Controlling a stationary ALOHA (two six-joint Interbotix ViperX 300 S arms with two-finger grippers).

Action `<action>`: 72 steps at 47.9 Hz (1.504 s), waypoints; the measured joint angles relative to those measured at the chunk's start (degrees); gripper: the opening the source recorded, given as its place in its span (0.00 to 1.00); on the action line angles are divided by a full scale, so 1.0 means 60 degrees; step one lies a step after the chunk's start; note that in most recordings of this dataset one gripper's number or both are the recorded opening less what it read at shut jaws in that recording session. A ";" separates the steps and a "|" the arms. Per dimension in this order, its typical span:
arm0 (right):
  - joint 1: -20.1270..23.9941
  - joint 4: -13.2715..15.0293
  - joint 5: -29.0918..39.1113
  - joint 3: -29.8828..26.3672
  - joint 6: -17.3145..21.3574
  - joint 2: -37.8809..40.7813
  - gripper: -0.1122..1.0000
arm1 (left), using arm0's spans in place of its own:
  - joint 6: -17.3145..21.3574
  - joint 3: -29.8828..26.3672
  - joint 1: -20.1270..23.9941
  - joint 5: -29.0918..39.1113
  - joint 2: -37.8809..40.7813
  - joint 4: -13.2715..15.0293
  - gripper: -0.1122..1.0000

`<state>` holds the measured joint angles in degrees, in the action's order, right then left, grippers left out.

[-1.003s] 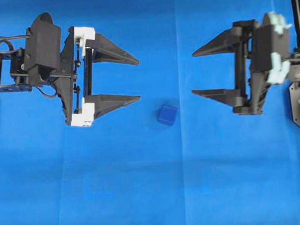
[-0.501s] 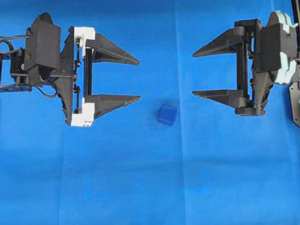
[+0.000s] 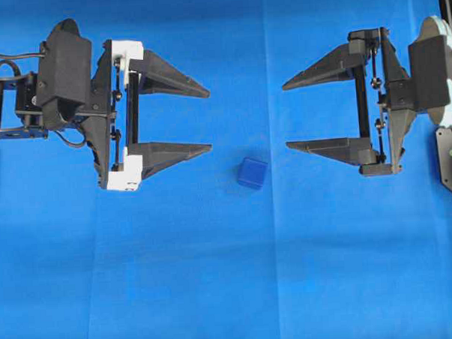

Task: Handover the blue block to the right arm after grasping it with the left arm, then place it in the designated position.

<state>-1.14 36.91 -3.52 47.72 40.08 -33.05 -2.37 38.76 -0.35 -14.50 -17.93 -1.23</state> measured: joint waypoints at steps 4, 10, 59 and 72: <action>-0.0073 -0.0015 -0.0234 0.0117 0.0000 -0.0015 0.90 | 0.0015 0.0000 0.0000 0.0000 0.0000 0.0000 0.93; -0.0176 0.0000 -0.0454 0.0278 -0.0015 0.0000 0.90 | 0.0000 0.0000 0.0000 0.0000 0.0000 0.0000 0.93; -0.0220 0.0000 -0.0557 0.0381 -0.0029 0.0000 0.90 | 0.0015 0.0000 0.0000 0.0000 0.0000 0.0000 0.93; -0.0205 0.0000 -0.0571 0.0381 -0.0015 0.0000 0.90 | 0.0015 0.0000 0.0000 0.0015 0.0000 0.0000 0.93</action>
<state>-2.37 36.91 -6.94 50.01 39.99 -33.05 -2.29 38.76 -0.35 -14.41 -17.93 -1.23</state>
